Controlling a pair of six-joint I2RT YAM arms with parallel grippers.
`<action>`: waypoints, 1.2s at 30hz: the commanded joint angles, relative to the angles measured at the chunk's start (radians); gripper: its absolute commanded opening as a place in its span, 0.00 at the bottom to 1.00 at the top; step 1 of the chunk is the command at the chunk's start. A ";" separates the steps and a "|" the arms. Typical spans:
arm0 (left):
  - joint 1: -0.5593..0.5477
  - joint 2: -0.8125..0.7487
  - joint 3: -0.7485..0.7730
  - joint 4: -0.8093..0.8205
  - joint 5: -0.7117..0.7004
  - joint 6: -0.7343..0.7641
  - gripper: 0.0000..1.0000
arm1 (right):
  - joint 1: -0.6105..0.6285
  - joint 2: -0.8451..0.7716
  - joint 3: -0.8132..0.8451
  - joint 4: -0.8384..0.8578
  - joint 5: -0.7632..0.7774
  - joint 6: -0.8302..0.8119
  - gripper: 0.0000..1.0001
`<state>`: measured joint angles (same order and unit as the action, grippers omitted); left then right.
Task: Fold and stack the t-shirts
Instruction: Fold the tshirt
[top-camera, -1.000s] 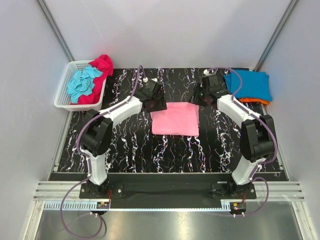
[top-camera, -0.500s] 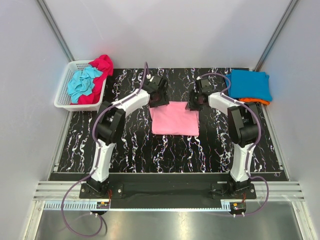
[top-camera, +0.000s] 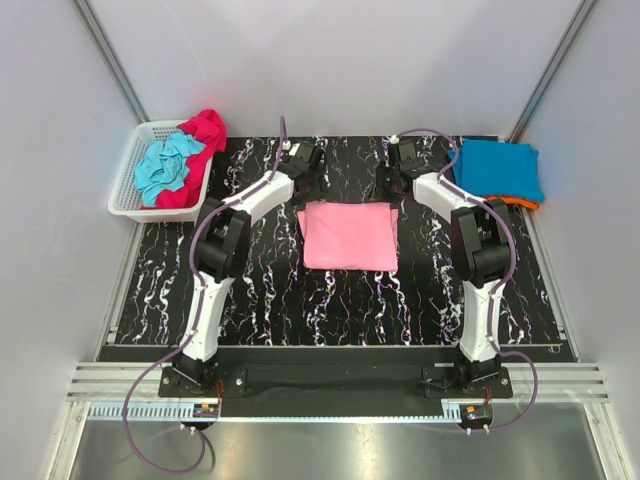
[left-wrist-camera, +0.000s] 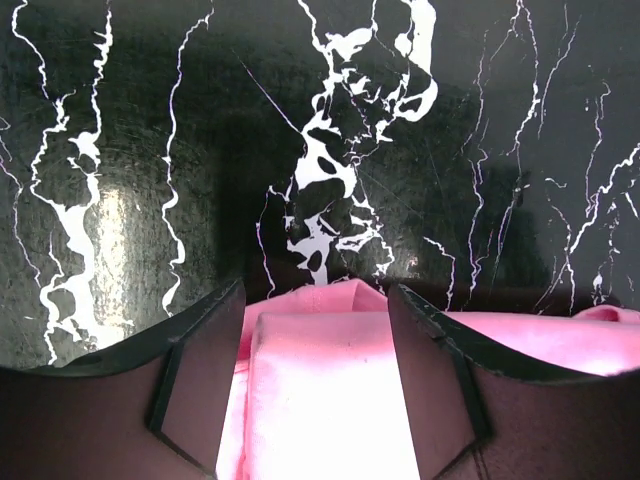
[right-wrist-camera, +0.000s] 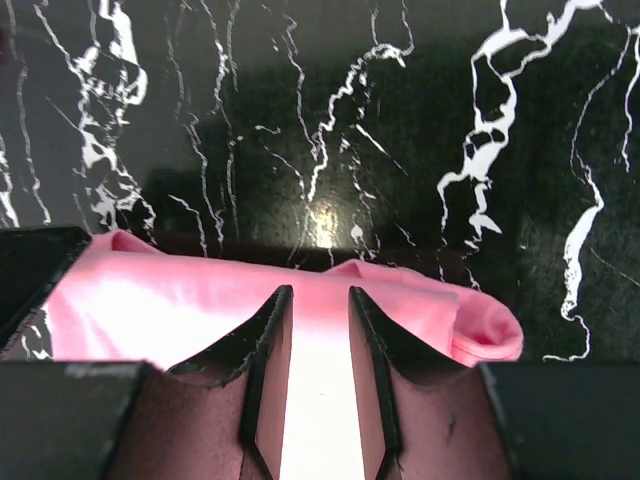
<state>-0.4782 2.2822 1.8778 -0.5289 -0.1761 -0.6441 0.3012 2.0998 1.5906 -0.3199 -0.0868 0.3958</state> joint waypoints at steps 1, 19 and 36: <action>0.004 -0.074 -0.008 0.030 0.004 0.004 0.64 | 0.004 -0.041 -0.017 -0.005 0.041 -0.020 0.35; -0.174 -0.391 -0.354 0.049 0.026 -0.066 0.66 | 0.032 -0.365 -0.432 0.022 -0.057 0.026 0.37; -0.227 -0.336 -0.559 -0.025 0.061 -0.213 0.66 | 0.087 -0.399 -0.659 0.151 -0.169 0.126 0.38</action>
<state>-0.7071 1.9102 1.3308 -0.5438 -0.1341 -0.8330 0.3843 1.6810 0.9627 -0.2379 -0.2138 0.4789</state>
